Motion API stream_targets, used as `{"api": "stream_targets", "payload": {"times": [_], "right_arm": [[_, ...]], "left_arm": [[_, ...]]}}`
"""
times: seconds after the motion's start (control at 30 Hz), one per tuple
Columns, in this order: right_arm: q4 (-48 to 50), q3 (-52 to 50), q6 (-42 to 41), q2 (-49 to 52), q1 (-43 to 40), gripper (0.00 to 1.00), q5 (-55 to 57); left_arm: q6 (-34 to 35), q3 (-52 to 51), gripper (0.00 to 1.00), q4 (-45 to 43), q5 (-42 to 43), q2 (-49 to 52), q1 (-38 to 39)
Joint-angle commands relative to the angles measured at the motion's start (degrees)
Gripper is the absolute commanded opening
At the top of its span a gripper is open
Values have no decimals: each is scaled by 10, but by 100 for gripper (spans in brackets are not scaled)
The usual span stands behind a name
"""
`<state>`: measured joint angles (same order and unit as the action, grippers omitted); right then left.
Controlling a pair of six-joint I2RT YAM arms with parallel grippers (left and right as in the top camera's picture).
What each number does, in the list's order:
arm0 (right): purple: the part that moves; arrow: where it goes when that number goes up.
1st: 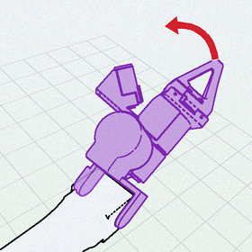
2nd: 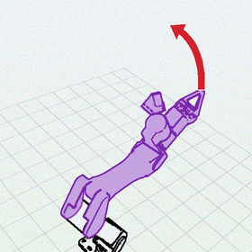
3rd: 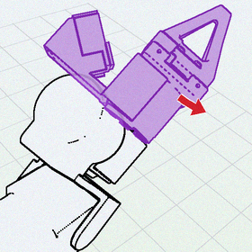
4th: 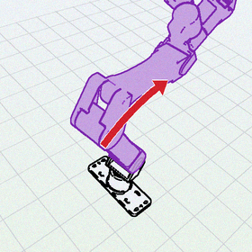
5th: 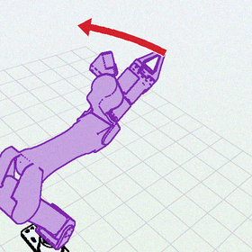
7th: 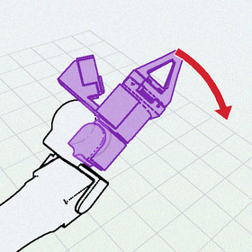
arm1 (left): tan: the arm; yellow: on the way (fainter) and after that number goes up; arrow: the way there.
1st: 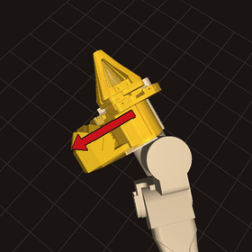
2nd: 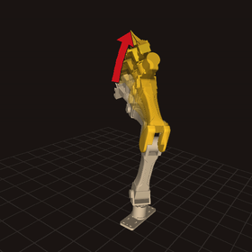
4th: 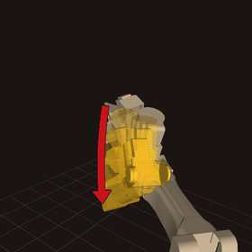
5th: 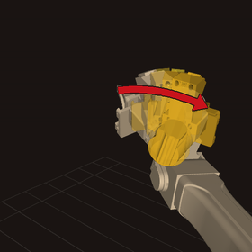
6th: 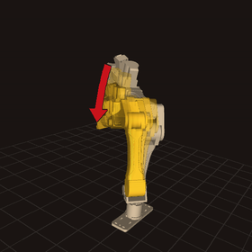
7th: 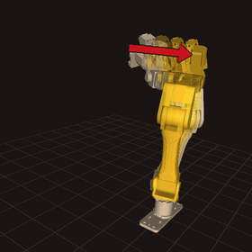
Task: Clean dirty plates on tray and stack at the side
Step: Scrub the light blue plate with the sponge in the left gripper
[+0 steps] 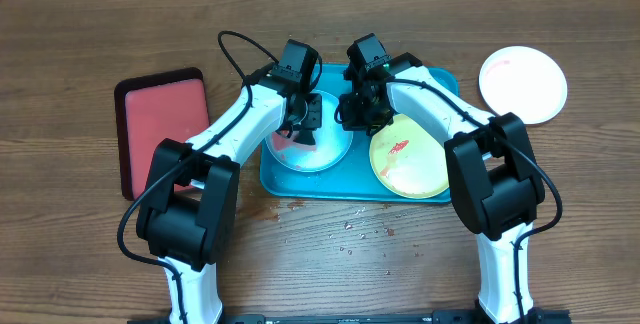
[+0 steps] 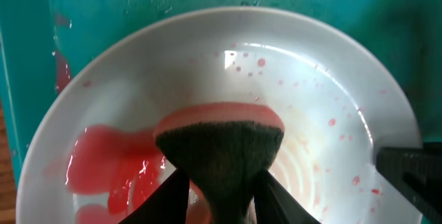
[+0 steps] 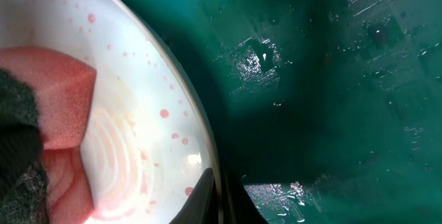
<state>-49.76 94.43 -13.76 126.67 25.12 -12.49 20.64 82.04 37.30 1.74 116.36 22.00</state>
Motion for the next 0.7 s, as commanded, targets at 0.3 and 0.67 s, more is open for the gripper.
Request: {"api": "stream_targets", "payload": {"times": [0.3,0.67], "right_arm": [[-7,-6,1,7,-1,4,26],[-10,-6,3,7,-1,4,29]], "left_arm": [[12,-30,24,-3,13,8,-2],[12,-30,4,22,-174,8,-8]]}}
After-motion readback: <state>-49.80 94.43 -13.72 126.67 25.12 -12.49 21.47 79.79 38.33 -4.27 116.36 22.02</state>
